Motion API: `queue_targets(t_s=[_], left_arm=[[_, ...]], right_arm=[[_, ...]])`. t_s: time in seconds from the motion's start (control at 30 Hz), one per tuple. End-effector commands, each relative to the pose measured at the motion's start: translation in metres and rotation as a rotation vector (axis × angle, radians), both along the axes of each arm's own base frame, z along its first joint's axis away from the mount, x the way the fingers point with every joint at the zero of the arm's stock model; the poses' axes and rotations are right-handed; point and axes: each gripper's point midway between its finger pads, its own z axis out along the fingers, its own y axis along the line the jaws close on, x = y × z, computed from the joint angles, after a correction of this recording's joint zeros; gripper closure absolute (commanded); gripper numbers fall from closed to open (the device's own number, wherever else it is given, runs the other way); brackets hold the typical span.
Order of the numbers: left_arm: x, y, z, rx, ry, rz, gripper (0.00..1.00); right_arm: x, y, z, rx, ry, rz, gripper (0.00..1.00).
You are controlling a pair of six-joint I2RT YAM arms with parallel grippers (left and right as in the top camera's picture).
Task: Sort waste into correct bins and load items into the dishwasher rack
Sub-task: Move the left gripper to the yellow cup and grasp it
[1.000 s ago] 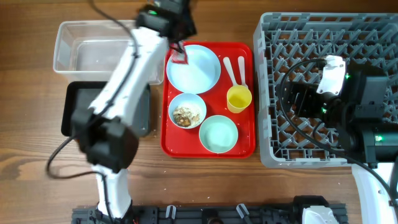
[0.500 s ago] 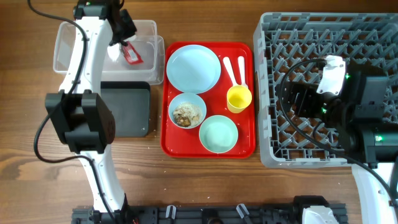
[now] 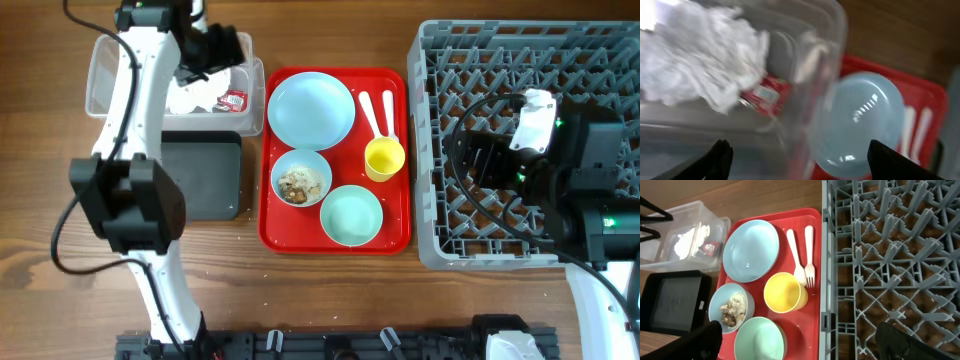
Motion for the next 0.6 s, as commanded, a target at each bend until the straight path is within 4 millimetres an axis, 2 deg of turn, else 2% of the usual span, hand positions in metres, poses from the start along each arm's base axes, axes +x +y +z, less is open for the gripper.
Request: queue_targets(t_s=[0.0, 0.17, 0.27, 0.4, 0.57], left_arm=[[-0.04, -0.086, 0.034, -0.188, 0.021, -0.249, 0.15], [-0.093, -0.175, 0.012, -0.174, 0.124, -0.469, 0.18], [-0.111, -0.209, -0.005, -0.093, 0.115, -0.555, 0.18], [-0.132, -0.238, -0.018, -0.065, 0.114, -0.631, 0.19], [-0.136, -0.245, -0.044, 0.009, 0.113, -0.572, 0.21]], right_arm=[[0.002, 0.001, 0.009, 0.007, -0.017, -0.009, 0.0], [0.002, 0.001, 0.009, 0.006, -0.018, -0.009, 0.0], [0.002, 0.001, 0.009, 0.006, -0.018, -0.009, 0.0], [0.002, 0.001, 0.009, 0.006, -0.017, -0.009, 0.0], [0.002, 0.001, 0.008, 0.007, -0.016, -0.009, 0.0]])
